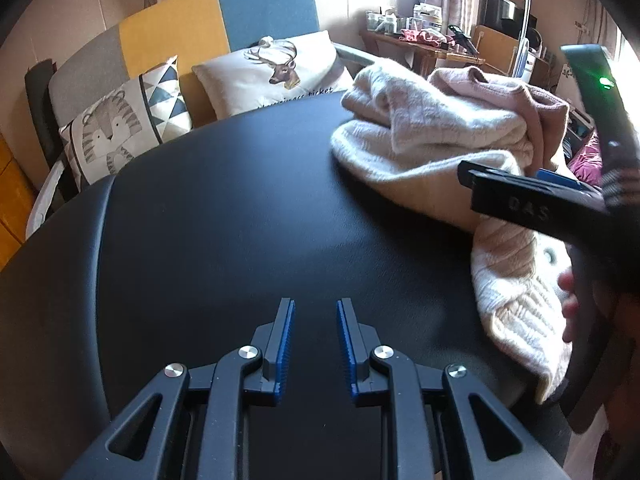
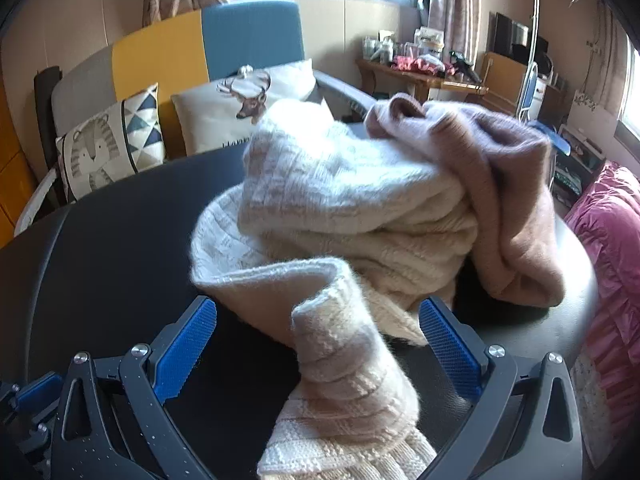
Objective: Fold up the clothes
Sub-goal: 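Move the right gripper to the cream sweater sleeve and close on it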
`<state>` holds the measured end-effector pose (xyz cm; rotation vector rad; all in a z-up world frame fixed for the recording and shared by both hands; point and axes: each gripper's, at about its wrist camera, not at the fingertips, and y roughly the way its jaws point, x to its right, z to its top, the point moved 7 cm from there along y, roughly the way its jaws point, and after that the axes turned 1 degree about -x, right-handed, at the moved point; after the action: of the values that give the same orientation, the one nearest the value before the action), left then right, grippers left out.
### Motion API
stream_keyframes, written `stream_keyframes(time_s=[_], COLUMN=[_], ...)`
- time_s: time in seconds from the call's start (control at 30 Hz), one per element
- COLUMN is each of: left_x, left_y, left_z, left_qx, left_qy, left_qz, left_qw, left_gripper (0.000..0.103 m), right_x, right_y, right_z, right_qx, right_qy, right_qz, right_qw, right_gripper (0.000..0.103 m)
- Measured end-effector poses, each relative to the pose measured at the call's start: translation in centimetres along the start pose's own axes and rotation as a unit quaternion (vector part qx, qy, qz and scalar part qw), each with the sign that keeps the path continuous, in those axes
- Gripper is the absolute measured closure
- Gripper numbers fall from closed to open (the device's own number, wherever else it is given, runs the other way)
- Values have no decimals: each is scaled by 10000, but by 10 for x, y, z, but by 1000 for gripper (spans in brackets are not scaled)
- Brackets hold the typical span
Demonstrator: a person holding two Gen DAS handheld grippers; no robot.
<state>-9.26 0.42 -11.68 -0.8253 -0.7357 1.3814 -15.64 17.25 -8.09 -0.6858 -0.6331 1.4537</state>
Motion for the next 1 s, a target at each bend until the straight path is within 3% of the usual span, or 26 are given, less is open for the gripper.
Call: stream_keyframes(time_s=[0.3,0.47,0.67,0.7,0.73,0.8,0.87,1.0], left_x=[-13,-17,-17,-18,-19,-22,-24,-30], left_y=[7,7,7,6,6,6,7,7], left_z=[-12,-9,-10,-10,-11,-12,-13,-17], left_qx=[-83,5,-19,-13,-7,-2,3,-19], left_qy=[-95,-155,-112,-107,-104,-143,-189,-321], left_qz=[63,89,93,95,101,76,46,-23], left_qw=[9999,9998,9999,9999,9999,9999,9998,9995], left_gripper=[82,82,82,82,82,82,82,82], right_x=[9,15,10,10,11,15,17,21], right_y=[24,37,51,52,53,55,54,48], right_z=[4,1,-1,-1,0,-1,-1,0], right_qx=[15,-76,-242,-236,-239,-284,-313,-330], right_qy=[170,346,16,-13,-40,-7,91,442], right_qz=[-5,218,189,113,5,-138,-6,477], right_qw=[9999,9991,9995,9997,9997,9995,9995,9973], right_gripper=[0,0,1,12,31,45,54,82])
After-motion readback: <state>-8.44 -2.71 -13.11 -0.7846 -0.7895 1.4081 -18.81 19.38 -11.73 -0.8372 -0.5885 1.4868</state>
